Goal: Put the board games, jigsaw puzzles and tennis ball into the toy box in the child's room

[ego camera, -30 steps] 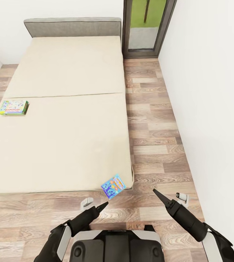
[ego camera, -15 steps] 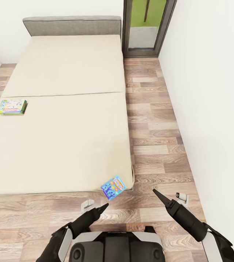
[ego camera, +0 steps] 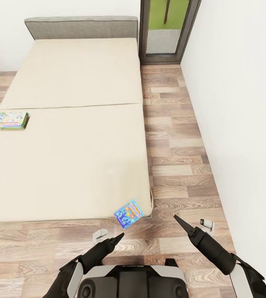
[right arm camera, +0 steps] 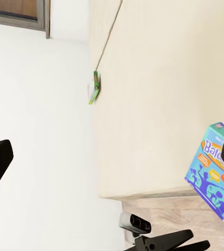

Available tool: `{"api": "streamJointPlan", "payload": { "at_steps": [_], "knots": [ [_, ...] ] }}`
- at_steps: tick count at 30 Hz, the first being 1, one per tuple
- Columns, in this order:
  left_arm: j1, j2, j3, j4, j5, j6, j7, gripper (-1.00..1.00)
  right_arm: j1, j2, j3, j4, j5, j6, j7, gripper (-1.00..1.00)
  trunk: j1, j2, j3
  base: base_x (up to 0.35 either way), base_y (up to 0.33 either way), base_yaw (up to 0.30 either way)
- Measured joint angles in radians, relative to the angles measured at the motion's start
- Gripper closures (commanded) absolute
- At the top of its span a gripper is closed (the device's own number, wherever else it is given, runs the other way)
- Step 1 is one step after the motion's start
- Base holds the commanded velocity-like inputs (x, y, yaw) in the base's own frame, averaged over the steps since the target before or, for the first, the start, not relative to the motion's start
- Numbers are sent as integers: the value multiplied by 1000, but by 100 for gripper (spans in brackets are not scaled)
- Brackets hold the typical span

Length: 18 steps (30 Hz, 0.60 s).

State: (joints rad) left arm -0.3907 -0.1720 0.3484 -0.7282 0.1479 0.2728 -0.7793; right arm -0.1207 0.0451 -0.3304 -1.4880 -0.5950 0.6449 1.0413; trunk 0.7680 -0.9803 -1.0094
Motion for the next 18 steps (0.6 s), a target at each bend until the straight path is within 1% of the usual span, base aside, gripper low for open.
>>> {"api": "streamJointPlan", "payload": {
  "at_steps": [15, 18],
  "knots": [
    [0, 2, 0, 1, 0, -3, -5, -100, 0, 0, 0, 0, 0, 0, -1, -100, 58, -105, -47, 0, 0, 0],
    [0, 1, 0, 1, 0, -3, -6, -100, 0, 0, 0, 0, 0, 0, -1, -100, 58, -105, -47, 0, 0, 0]
  ]
}}
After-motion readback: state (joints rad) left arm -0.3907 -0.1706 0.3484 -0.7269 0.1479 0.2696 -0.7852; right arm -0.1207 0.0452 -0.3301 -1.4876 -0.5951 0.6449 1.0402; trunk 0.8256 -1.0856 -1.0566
